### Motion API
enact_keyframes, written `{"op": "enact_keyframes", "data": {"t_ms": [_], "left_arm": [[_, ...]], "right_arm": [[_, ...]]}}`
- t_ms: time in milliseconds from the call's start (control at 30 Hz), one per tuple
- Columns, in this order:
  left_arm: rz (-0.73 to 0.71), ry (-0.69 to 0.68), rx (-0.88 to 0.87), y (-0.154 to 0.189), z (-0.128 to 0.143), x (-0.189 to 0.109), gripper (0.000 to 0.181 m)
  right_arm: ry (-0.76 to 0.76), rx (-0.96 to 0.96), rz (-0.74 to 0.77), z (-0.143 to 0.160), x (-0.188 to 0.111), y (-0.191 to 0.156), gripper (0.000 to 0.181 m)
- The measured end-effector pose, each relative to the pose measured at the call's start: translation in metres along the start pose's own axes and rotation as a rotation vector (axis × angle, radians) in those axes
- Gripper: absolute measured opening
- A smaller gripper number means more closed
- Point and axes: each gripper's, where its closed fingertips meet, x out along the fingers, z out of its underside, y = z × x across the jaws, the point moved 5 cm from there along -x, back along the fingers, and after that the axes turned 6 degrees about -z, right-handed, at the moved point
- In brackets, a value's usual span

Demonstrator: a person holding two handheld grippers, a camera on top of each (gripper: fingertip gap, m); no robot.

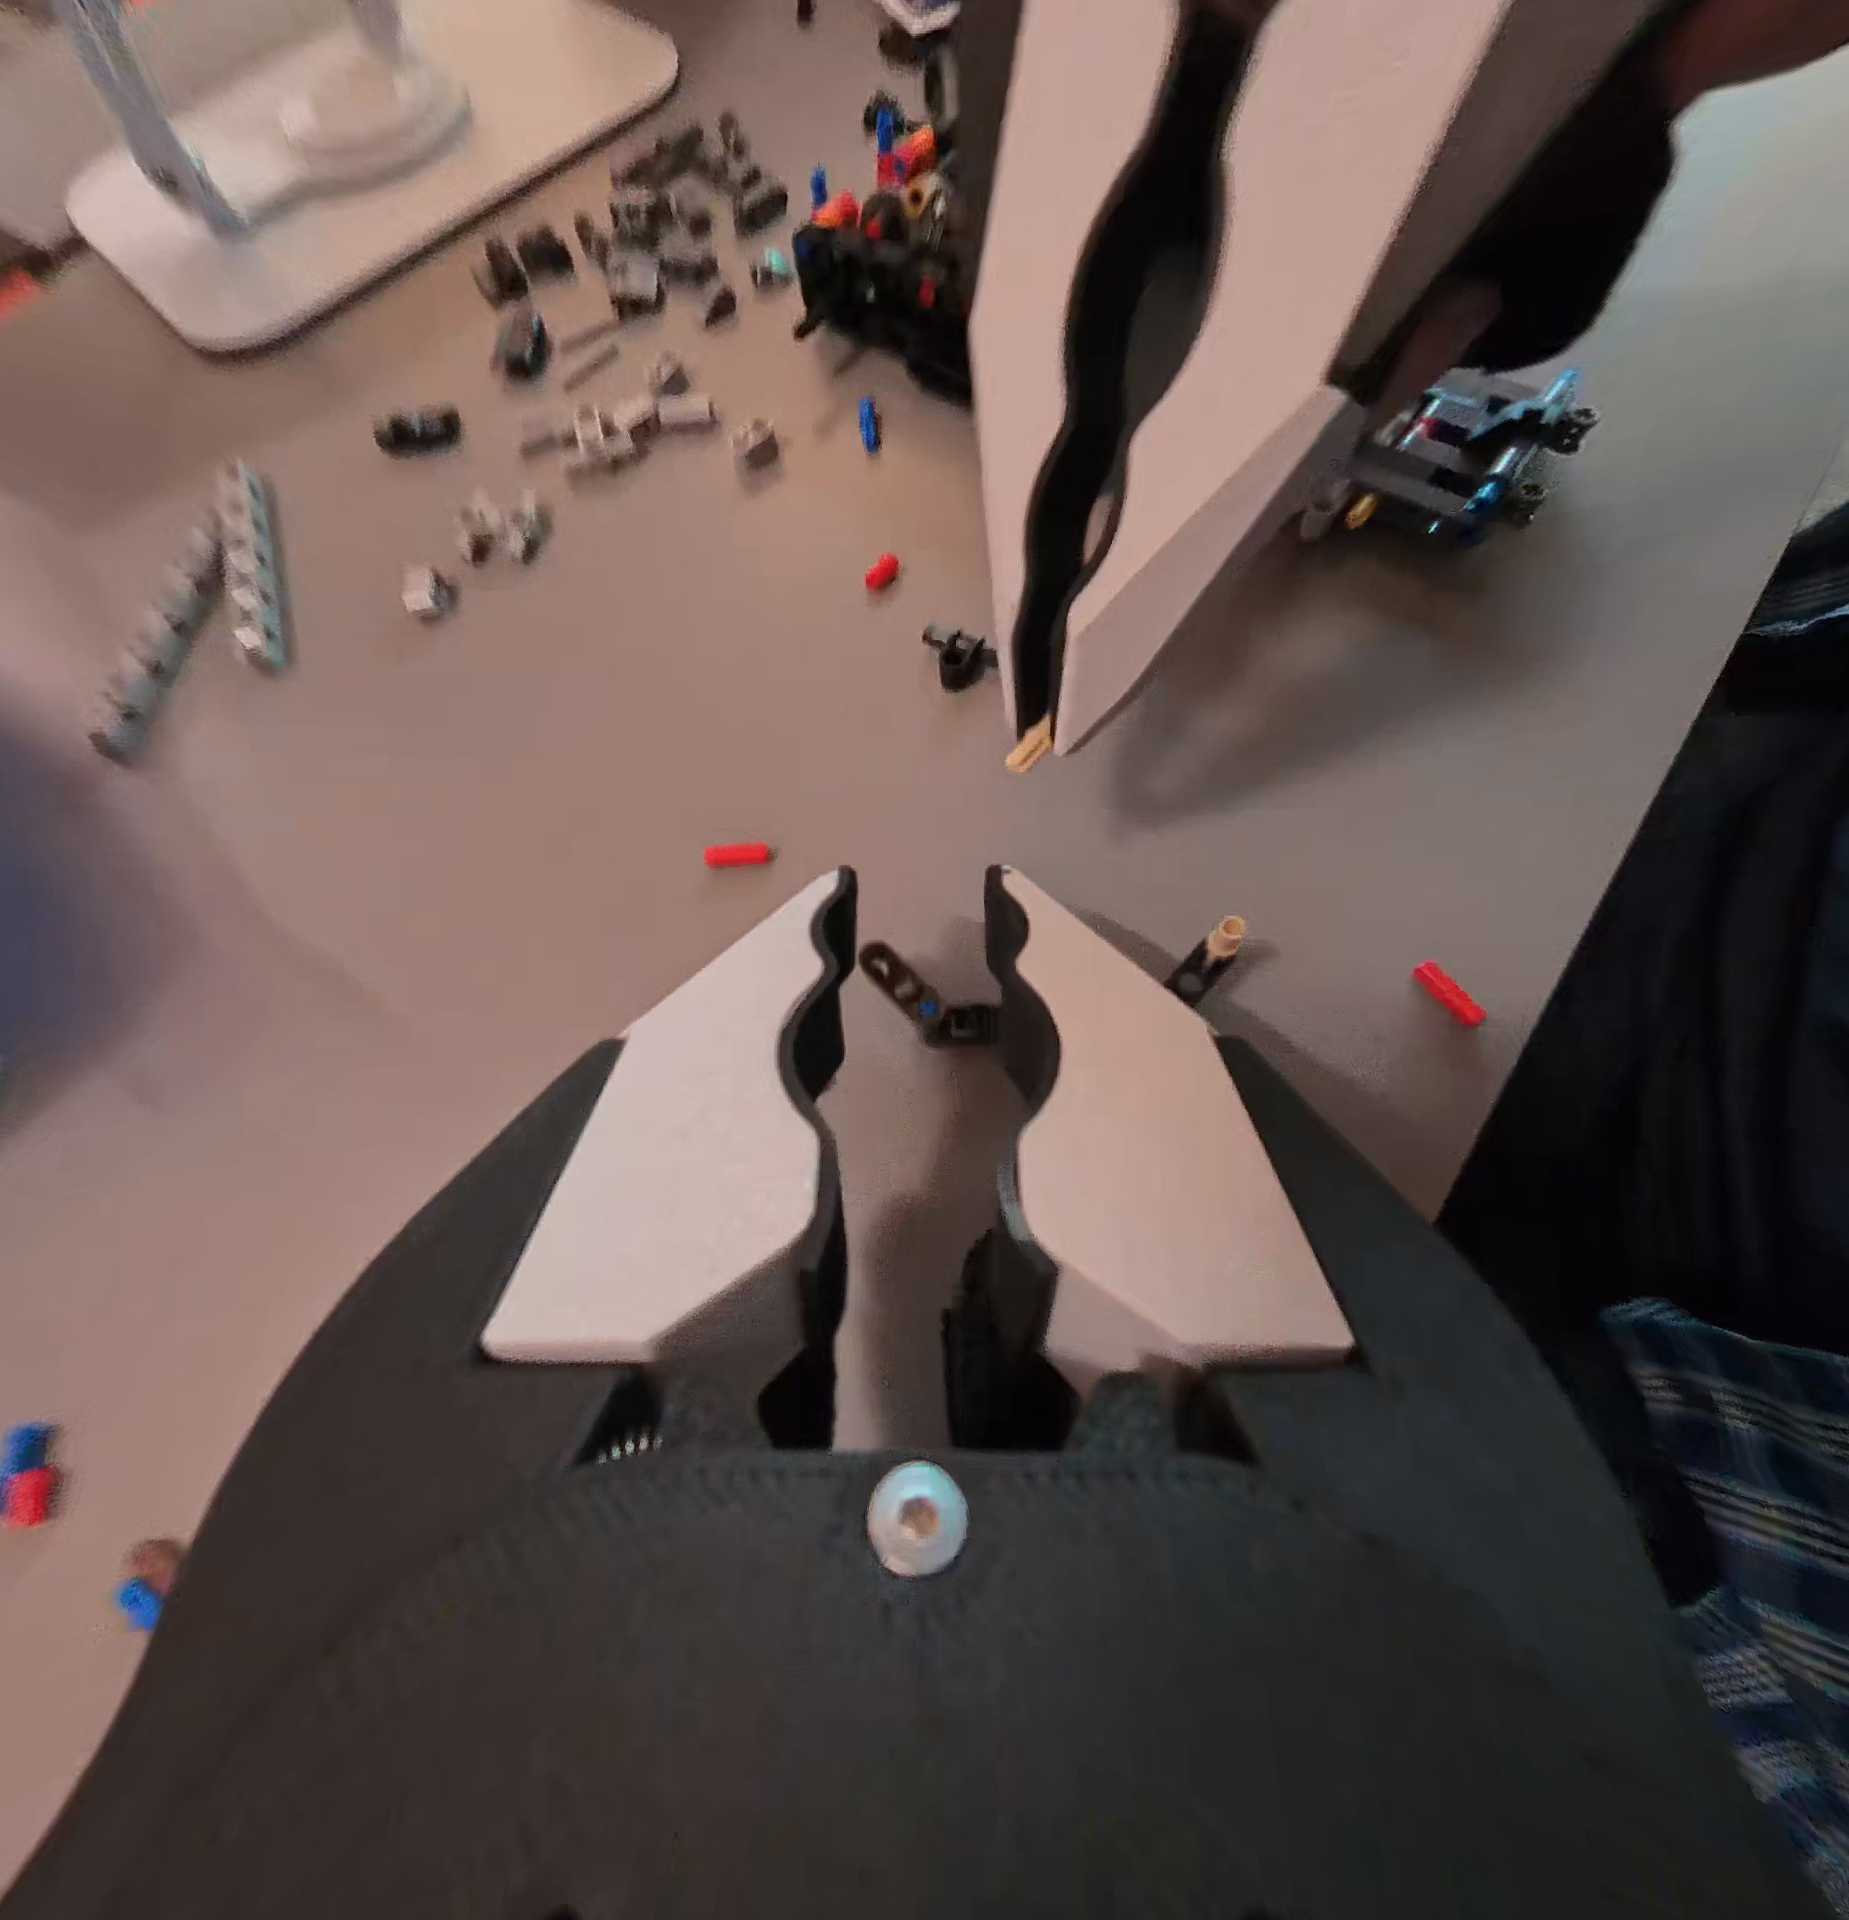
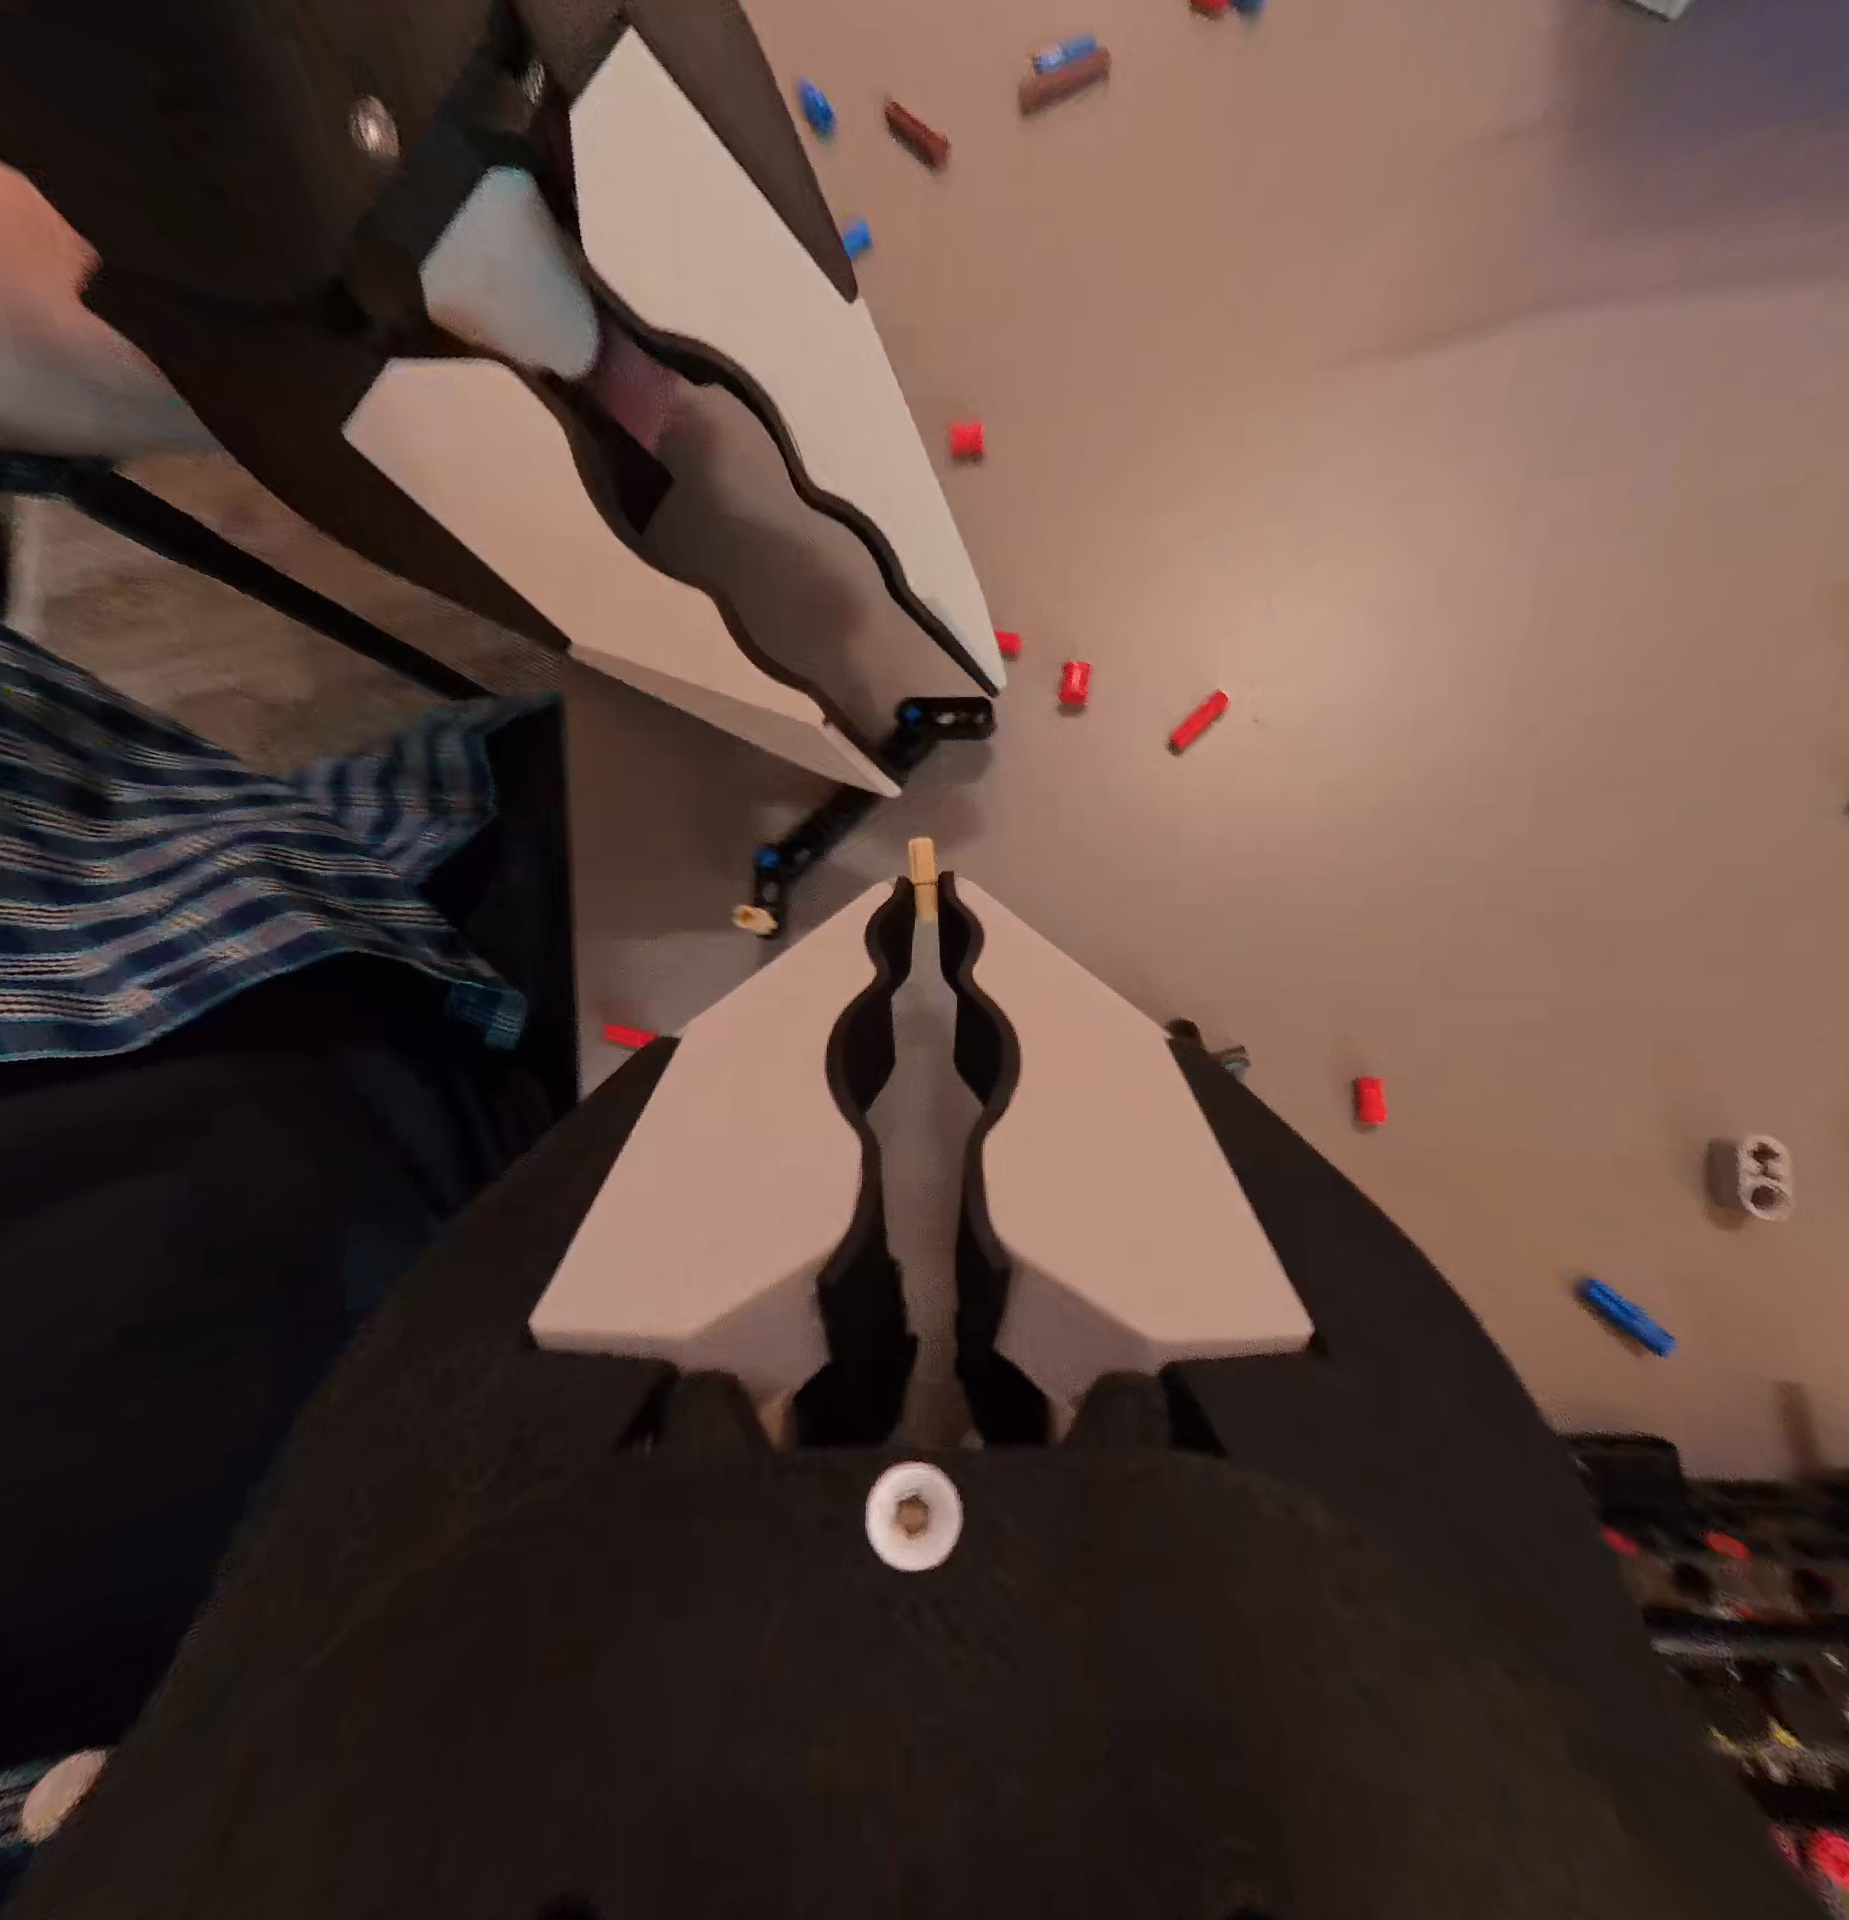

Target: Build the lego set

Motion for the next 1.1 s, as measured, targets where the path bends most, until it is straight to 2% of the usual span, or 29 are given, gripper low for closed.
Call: {"op": "enact_keyframes", "data": {"t_ms": [33,167,267,400,500,800,1100], "left_arm": [[-0.014,0.029,0.054,0.003,-0.006,-0.003,0.023],[-0.063,0.114,0.304,0.021,-0.025,-0.010,0.019],[-0.115,0.122,0.464,0.030,-0.027,-0.009,0.015],[-0.146,0.130,0.541,0.035,-0.028,-0.009,0.007],[-0.170,0.153,0.521,0.032,-0.030,-0.010,0.005],[-0.221,0.264,0.377,0.020,-0.040,-0.022,0.004],[-0.217,0.321,0.278,0.019,-0.042,-0.028,0.005]], "right_arm": [[0.020,0.012,-0.038,-0.002,-0.002,-0.002,0.002],[0.060,0.057,-0.164,-0.007,-0.007,-0.007,0.002],[0.054,0.068,-0.207,-0.006,-0.009,-0.007,0.002],[0.051,0.080,-0.262,-0.007,-0.012,-0.008,0.001],[0.074,0.104,-0.289,-0.010,-0.015,-0.006,0.001],[0.287,0.157,-0.344,-0.023,-0.027,-0.003,0.006],[0.328,0.126,-0.349,-0.028,-0.029,-0.007,0.002]]}}
